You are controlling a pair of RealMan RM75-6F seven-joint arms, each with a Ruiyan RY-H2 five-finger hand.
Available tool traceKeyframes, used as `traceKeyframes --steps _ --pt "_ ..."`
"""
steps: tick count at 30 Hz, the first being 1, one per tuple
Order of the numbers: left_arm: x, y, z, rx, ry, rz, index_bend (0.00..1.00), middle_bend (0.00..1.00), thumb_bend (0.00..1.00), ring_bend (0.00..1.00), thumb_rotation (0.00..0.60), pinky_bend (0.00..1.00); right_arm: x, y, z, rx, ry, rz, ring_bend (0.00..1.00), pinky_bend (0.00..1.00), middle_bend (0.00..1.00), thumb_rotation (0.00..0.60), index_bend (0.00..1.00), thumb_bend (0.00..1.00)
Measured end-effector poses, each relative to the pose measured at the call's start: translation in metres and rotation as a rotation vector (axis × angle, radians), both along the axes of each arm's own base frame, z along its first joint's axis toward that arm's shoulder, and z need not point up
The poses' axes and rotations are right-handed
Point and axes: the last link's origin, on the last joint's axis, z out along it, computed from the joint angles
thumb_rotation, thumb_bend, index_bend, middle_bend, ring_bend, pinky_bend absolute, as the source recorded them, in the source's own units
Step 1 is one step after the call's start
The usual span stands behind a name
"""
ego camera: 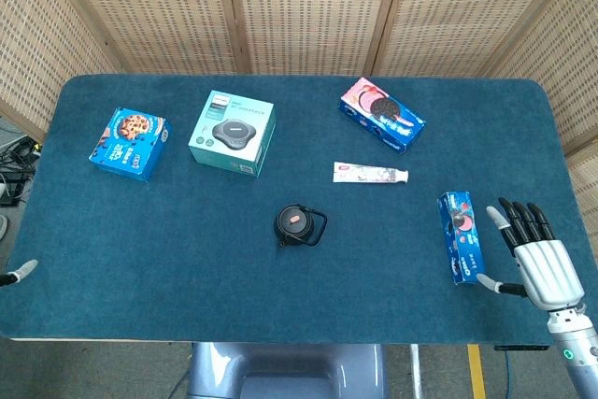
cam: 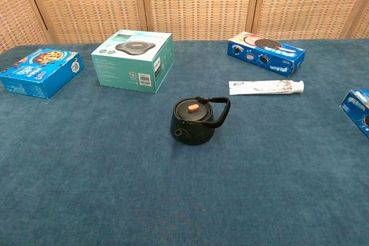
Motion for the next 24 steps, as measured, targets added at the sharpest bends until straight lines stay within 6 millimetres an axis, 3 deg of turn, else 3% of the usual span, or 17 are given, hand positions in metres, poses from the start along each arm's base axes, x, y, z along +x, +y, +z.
traceKeyframes --steps 10,16,20,24 --pt "-0.003 0.0 0.004 0.009 -0.014 0.011 0.0 0.0 0.0 0.0 0.6 0.0 0.014 -0.01 -0.013 0.073 0.031 0.062 0.0 0.0 0.0 0.444 0.0 0.0" --pt "-0.005 0.005 0.004 0.007 -0.016 0.023 0.0 0.0 0.0 0.0 0.6 0.0 0.051 -0.039 -0.026 0.194 0.102 0.17 0.0 0.0 0.01 0.476 0.01 0.11" --pt "-0.007 0.008 0.004 0.009 -0.018 0.037 0.0 0.0 0.0 0.0 0.6 0.0 0.087 -0.067 -0.04 0.309 0.14 0.248 0.06 0.0 0.13 0.502 0.13 0.2" --pt "-0.009 0.01 0.005 0.01 -0.02 0.051 0.0 0.0 0.0 0.0 0.6 0.0 0.127 -0.095 -0.056 0.401 0.139 0.332 0.11 0.0 0.18 0.503 0.17 0.22"
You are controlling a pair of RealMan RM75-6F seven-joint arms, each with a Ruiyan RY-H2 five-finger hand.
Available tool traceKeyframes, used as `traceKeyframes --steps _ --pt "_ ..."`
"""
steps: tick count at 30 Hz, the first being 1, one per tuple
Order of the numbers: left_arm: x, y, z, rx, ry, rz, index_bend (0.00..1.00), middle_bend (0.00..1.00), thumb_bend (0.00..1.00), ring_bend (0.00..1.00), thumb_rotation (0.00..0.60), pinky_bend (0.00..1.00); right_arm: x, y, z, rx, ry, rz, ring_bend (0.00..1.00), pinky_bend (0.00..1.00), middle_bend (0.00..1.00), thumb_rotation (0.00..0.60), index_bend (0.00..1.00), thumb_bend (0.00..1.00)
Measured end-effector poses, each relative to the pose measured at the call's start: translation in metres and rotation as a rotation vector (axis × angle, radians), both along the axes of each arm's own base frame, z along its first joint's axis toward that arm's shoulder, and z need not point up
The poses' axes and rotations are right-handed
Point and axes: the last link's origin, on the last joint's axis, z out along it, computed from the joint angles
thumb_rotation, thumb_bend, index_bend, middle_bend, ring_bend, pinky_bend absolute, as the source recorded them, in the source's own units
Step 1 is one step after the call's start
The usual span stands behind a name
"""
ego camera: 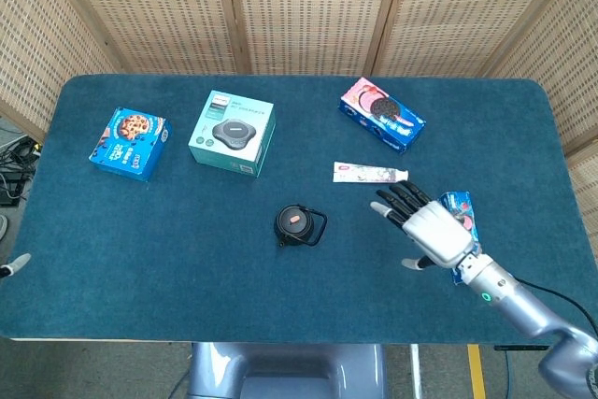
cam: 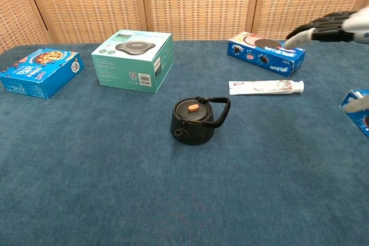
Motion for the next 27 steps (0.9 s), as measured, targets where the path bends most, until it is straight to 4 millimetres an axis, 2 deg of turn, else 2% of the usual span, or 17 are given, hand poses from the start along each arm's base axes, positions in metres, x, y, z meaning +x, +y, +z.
traceKeyframes --steps 5,11,17,27 --pt "-0.005 0.003 0.001 -0.001 -0.001 0.02 0.0 0.0 0.0 0.0 0.6 0.0 0.031 -0.025 -0.031 0.082 0.048 0.056 0.16 0.0 0.24 0.513 0.24 0.22" --pt "-0.006 0.006 0.0 -0.003 0.0 0.025 0.0 0.0 0.0 0.0 0.6 0.0 0.054 -0.033 -0.064 0.117 0.089 0.093 0.2 0.0 0.28 0.509 0.27 0.22" --pt "-0.005 0.007 -0.001 -0.006 0.001 0.024 0.0 0.0 0.0 0.0 0.6 0.0 0.064 -0.033 -0.084 0.13 0.133 0.111 0.2 0.0 0.3 0.513 0.28 0.22" --pt "-0.004 0.007 -0.001 -0.004 -0.002 0.02 0.0 0.0 0.0 0.0 0.6 0.0 0.068 -0.032 -0.099 0.131 0.176 0.11 0.22 0.0 0.33 0.506 0.31 0.23"
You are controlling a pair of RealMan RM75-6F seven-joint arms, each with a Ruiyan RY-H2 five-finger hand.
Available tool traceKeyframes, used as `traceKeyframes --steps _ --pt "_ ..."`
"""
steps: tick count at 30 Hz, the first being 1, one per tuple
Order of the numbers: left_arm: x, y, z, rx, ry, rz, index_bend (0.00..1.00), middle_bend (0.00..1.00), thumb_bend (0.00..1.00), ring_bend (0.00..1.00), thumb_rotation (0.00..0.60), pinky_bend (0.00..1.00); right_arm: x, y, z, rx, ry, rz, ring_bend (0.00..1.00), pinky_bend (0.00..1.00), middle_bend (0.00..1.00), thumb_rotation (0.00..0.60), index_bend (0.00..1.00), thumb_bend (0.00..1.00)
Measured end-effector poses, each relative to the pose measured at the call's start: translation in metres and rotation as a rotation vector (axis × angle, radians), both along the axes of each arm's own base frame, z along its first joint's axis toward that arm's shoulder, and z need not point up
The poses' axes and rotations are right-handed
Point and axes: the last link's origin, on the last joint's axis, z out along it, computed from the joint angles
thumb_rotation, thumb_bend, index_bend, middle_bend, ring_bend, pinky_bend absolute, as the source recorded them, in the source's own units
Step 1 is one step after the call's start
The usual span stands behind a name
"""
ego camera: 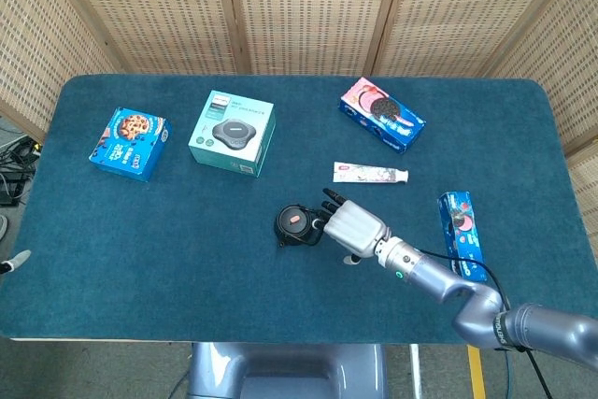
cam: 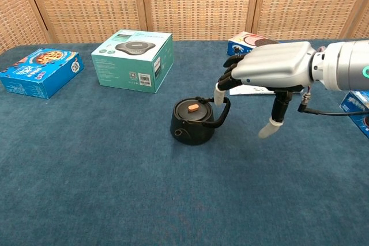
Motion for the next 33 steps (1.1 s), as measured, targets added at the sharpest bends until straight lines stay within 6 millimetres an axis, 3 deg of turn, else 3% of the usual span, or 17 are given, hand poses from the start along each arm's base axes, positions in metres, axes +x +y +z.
traceKeyframes --steps 33 --pt "0.0 -0.001 0.002 0.003 -0.014 -0.012 0.0 0.0 0.0 0.0 0.6 0.0 0.013 0.012 -0.024 0.048 0.064 0.07 0.26 0.0 0.38 0.508 0.36 0.27"
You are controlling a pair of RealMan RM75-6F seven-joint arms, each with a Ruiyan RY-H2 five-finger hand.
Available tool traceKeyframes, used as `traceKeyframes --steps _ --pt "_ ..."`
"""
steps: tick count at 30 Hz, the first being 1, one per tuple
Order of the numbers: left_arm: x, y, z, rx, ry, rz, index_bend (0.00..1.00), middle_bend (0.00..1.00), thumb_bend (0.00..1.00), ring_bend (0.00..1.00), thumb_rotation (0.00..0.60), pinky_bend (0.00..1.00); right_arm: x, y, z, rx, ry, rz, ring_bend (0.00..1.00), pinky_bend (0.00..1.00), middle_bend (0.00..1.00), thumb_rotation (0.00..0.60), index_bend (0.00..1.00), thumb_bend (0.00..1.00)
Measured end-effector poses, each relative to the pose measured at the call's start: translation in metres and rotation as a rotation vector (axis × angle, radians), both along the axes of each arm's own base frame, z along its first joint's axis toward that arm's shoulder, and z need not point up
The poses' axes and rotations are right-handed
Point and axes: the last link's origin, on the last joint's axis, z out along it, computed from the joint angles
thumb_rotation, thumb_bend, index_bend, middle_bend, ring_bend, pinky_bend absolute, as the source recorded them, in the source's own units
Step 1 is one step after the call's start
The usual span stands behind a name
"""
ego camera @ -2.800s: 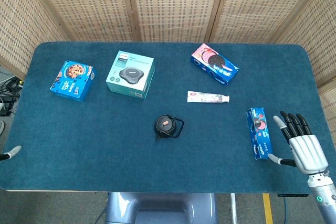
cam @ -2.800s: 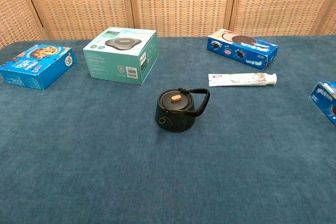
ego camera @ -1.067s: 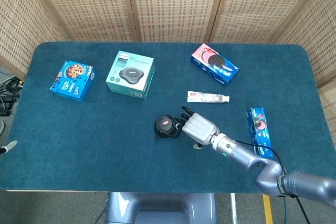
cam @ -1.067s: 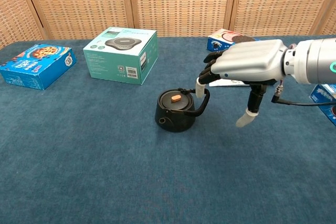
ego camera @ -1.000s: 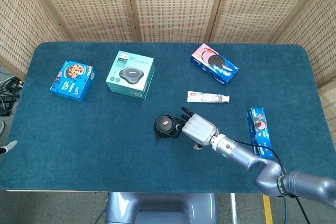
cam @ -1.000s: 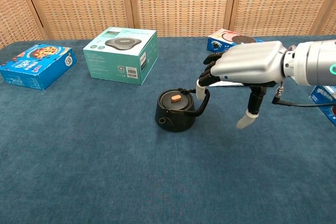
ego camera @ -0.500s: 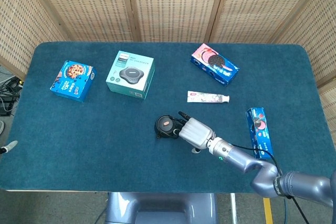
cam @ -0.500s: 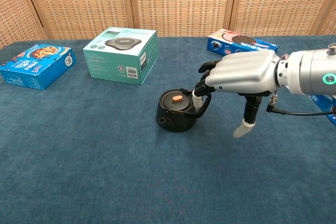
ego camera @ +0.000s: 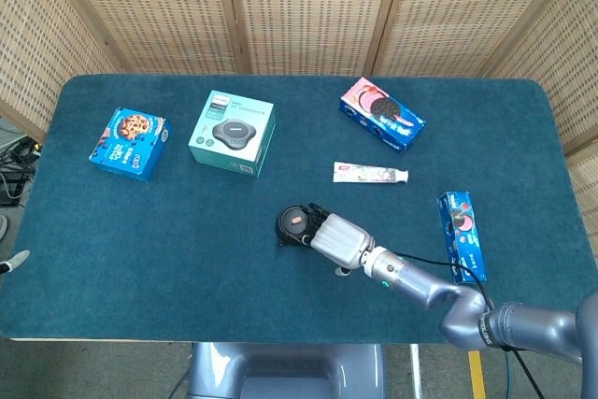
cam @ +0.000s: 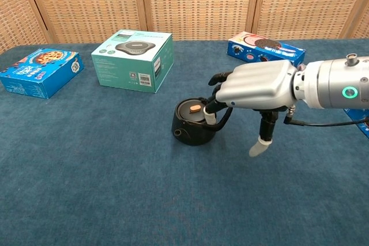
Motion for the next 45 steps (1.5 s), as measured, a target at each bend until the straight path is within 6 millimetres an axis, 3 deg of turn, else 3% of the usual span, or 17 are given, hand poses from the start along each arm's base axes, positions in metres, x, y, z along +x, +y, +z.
traceKeyframes --steps 31,45 --pt "0.0 0.0 0.002 -0.003 -0.01 -0.005 0.0 0.0 0.0 0.0 0.6 0.0 0.003 -0.003 -0.004 -0.029 0.119 0.082 0.36 0.0 0.49 0.512 0.49 0.27" --pt "-0.001 -0.001 0.003 -0.003 -0.016 -0.008 0.0 0.0 0.0 0.0 0.6 0.0 0.0 -0.004 -0.015 -0.019 0.184 0.111 0.36 0.0 0.49 0.513 0.49 0.27"
